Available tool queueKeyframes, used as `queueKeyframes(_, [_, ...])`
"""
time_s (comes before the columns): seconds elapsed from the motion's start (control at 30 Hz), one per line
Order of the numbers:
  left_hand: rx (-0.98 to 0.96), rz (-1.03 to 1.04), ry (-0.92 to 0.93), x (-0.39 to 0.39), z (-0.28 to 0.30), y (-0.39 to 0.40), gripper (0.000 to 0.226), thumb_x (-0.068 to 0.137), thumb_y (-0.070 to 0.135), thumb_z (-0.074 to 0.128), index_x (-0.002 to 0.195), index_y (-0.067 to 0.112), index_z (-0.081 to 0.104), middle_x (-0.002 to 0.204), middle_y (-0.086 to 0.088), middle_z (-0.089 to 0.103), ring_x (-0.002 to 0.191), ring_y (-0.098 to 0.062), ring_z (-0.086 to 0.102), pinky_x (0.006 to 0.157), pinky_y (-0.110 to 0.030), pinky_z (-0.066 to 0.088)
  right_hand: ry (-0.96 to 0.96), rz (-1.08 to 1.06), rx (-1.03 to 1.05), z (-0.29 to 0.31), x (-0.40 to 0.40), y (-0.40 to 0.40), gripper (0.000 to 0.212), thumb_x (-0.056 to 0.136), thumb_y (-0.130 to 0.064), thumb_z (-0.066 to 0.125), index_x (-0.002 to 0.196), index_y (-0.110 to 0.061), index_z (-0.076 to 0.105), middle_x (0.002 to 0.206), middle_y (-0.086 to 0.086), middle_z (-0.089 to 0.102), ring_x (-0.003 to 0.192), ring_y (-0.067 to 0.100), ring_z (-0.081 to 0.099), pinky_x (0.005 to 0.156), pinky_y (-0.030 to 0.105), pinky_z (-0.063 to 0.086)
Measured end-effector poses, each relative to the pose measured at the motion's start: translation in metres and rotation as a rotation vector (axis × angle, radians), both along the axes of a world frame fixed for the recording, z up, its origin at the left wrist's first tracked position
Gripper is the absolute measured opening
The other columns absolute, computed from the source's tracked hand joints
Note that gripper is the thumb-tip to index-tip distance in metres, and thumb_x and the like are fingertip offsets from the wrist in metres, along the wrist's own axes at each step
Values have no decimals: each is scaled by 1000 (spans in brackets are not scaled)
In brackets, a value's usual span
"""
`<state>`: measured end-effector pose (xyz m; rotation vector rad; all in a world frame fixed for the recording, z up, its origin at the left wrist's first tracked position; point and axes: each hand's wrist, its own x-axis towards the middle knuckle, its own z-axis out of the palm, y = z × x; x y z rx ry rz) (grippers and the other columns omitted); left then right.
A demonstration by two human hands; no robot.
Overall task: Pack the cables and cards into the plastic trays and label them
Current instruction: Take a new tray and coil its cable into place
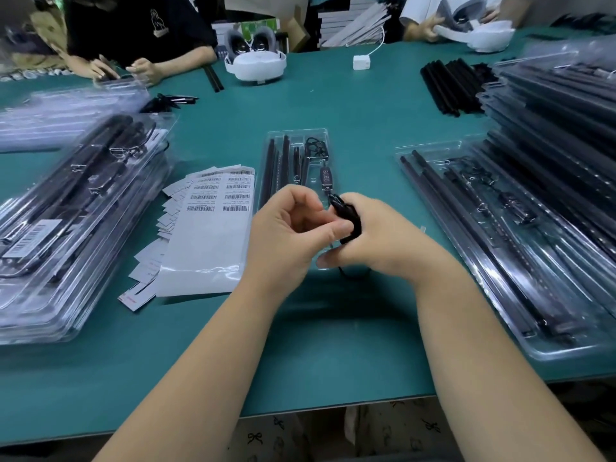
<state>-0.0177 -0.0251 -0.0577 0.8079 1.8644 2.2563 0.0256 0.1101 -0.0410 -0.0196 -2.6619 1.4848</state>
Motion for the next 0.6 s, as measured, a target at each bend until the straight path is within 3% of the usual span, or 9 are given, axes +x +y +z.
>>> queueKeyframes(0.1, [11, -20, 25, -1, -1, -1, 34, 62, -2, 75, 74, 20, 52, 66, -1, 70, 63, -14, 66, 62, -25, 53, 26, -27, 79, -5, 0, -6, 24, 73, -15, 74, 80, -17, 51, 72, -5, 56, 63, 10, 49, 53, 19, 39])
queueKeyframes(0.23, [-96, 61, 186, 2, -2, 1, 26, 72, 17, 76, 78, 34, 57, 80, 5, 68, 75, -13, 65, 71, -26, 51, 81, -125, 70, -7, -4, -7, 12, 83, -9, 61, 93, -15, 60, 89, 6, 67, 84, 24, 61, 74, 34, 50])
queueKeyframes(0.3, [-262, 150, 261, 2, -3, 1, 25, 73, 38, 71, 89, 36, 52, 93, 7, 61, 84, -12, 60, 77, -28, 50, 90, -189, -103, -7, -7, -5, 18, 85, -3, 58, 89, -21, 62, 81, 4, 68, 71, 21, 62, 64, 32, 53])
queueKeyframes(0.37, [-403, 146, 302, 0, -3, -1, 33, 69, 52, 65, 92, 37, 49, 95, 12, 57, 87, -4, 53, 78, -21, 45, 104, -235, -396, -7, -9, -3, 15, 88, -6, 63, 87, -20, 62, 63, -2, 63, 52, 10, 56, 49, 24, 48])
queueKeyframes(0.47, [-695, 38, 560, -4, -6, -5, 39, 67, 54, 71, 94, 29, 56, 93, 14, 58, 90, -1, 49, 84, -19, 38, 119, -291, -677, -10, -11, -1, 10, 90, -20, 65, 82, -19, 58, 46, -7, 50, 39, 5, 40, 40, 19, 36])
queueKeyframes(0.6, [-972, -5, 703, -7, -11, -5, 54, 65, 51, 79, 109, 26, 61, 119, 6, 51, 116, -17, 40, 104, -35, 30, 28, -372, -1018, -9, -15, 0, 41, 89, -40, 60, 58, -20, 43, 40, -6, 26, 34, 10, 21, 37, 17, 22])
